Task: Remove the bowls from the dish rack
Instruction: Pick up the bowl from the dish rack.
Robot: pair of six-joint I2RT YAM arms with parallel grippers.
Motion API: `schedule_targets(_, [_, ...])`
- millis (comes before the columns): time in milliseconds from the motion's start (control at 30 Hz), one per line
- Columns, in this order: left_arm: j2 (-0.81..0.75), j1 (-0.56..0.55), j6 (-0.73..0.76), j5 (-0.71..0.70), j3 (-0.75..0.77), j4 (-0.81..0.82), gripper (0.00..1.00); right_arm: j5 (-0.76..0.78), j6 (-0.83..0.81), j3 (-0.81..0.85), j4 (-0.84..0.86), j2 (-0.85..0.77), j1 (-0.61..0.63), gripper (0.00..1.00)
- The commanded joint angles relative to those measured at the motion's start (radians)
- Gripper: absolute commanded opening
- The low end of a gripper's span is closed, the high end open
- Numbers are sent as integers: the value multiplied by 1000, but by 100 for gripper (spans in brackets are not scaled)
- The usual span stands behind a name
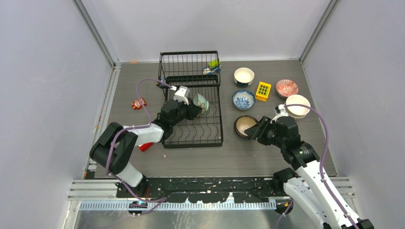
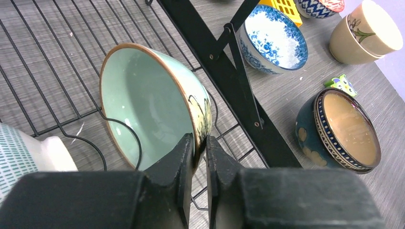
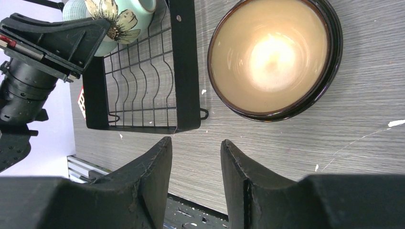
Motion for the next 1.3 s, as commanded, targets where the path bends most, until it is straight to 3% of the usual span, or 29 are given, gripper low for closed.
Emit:
schedule_targets(0, [-11,4,-10,4,-10,84,10,-10,4,-3,35,-12,-3,47])
schedule_targets(133, [-29,4,-7,1,-21,93,0,-10,4,-2,37,-12,-4,46])
schedule_targets(700, [-184,4,-62,50,-89,166,0,-3,18,-32,53,-48,-5,43])
schedule_targets(1067, [-108,6,-226,33,-197,438,0,-10,13,-37,46,-51,-3,42])
schedule_targets(1267, [-178,7,-232,33,-197,398,0,-7,13,-34,49,-48,-4,42])
